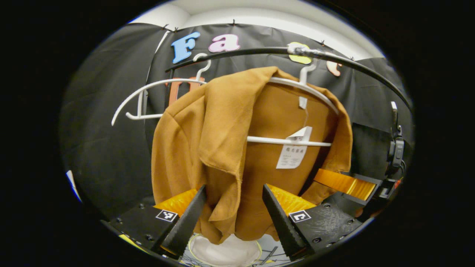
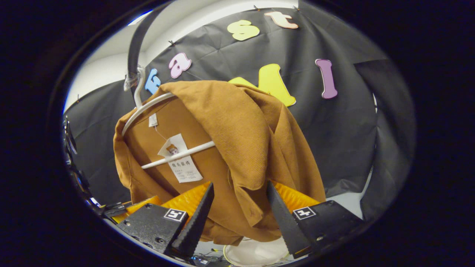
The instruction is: Grasp the clothes on the hanger with both hands and then place them into the laundry hamper below.
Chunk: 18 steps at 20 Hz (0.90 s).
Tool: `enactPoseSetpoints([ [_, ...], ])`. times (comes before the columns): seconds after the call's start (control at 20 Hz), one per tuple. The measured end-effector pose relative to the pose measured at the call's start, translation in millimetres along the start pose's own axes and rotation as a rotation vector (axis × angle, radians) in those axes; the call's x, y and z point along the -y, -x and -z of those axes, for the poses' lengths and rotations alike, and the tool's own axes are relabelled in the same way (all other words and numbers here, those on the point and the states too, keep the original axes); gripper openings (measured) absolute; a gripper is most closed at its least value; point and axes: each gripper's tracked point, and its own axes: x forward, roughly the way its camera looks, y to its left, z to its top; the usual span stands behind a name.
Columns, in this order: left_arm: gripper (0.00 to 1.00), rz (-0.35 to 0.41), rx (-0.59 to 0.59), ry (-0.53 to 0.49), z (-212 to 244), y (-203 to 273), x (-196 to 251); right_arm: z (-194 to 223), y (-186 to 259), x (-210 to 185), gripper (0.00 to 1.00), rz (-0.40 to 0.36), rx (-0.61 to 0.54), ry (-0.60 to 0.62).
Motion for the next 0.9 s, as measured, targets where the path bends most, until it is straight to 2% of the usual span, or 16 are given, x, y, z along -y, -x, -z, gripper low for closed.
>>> enactPoseSetpoints([
  [0.05,1.0,0.003,-0.001,0.012,-1,-3,0,-2,-2,0,0.89,-0.013,-0.001,-0.016],
  [0.1,0.84,-0.002,0.005,0.019,-4,-7,-3,-2,-5,1,0.88,-0.026,0.002,-0.034],
  [0.15,0.94,0.0,0.005,0.02,-5,-11,-3,-4,-7,3,0.84,-0.034,0.005,-0.05],
  [0.2,0.94,0.002,0.007,0.021,-7,-15,-3,-4,-9,3,0.84,-0.046,0.004,-0.061],
  [0.25,0.94,0.001,0.003,0.021,-7,-19,-2,-5,-12,2,0.78,-0.057,0.001,-0.073],
  [0.3,0.94,0.0,0.007,0.023,-8,-22,-2,-6,-14,1,0.8,-0.074,0.005,-0.085],
  [0.35,0.87,-0.005,0.002,0.029,-7,-24,1,-6,-17,1,0.78,-0.078,0.002,-0.095],
  [0.4,0.84,0.0,-0.004,0.034,-4,-24,5,-5,-18,2,0.7,-0.083,-0.004,-0.1],
  [0.45,0.75,0.002,0.002,0.037,-5,-26,6,-5,-19,5,0.71,-0.083,-0.005,-0.107],
  [0.5,0.7,0.009,0.012,0.047,-7,-29,8,-7,-18,7,0.59,-0.083,0.001,-0.118],
  [0.65,0.63,0.009,0.007,0.061,-8,-37,7,-8,-21,16,0.41,-0.075,-0.004,-0.16],
  [0.7,0.53,-0.004,0.01,0.073,-10,-39,2,-7,-21,15,0.32,-0.087,-0.006,-0.18],
  [0.75,0.36,-0.03,0.012,0.08,-11,-43,-6,-7,-20,15,0.29,-0.099,-0.01,-0.198],
  [0.8,0.33,-0.032,0.011,0.089,-14,-44,-9,-8,-20,15,0.25,-0.109,-0.012,-0.211],
  [0.85,0.19,-0.016,0.006,0.103,-15,-50,-10,-8,-20,18,0.23,-0.115,-0.013,-0.221],
  [0.9,0.17,-0.002,0.004,0.117,-18,-47,-10,-11,-20,19,0.19,-0.124,-0.01,-0.226],
])
